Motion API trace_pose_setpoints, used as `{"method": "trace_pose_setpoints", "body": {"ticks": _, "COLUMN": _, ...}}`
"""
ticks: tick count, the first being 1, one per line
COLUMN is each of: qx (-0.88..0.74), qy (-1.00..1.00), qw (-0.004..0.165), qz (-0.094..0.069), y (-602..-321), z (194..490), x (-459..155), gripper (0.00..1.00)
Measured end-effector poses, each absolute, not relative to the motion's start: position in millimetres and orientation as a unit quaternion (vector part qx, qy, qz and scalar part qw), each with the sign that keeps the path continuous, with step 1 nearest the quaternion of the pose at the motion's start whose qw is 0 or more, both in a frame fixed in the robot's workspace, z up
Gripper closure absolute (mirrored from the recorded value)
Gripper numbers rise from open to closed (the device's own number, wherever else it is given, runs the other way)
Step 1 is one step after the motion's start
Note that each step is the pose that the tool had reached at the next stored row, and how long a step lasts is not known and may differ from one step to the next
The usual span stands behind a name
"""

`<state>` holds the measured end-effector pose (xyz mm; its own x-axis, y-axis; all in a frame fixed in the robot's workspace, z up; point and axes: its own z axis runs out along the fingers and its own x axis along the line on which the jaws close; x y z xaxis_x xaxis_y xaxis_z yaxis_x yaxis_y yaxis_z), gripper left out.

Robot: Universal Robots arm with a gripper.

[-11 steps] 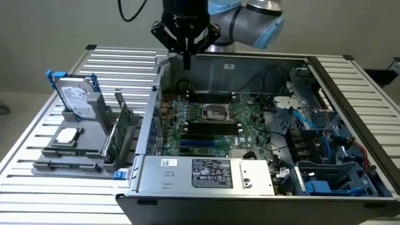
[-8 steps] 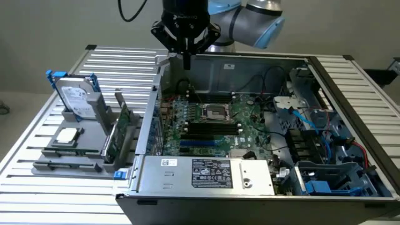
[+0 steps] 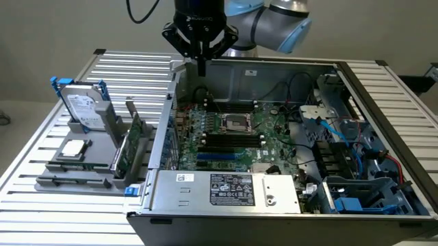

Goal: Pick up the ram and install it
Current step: 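Reach for the ram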

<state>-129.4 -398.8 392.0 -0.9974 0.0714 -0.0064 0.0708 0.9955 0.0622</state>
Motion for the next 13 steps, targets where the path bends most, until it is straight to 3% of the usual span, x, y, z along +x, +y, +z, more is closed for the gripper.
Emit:
{"method": "trace_pose_setpoints", "body": {"ticks": 5, "qx": 0.036, "qy": 0.999, "qw": -0.008, "qz": 0.03, "y": -399, "z": 390, "x": -150, "gripper": 0.89}}
{"method": "trace_pose_setpoints", "body": {"ticks": 13, "qx": 0.036, "qy": 0.999, "qw": -0.012, "qz": 0.03, "y": -399, "z": 380, "x": -186, "gripper": 0.89}}
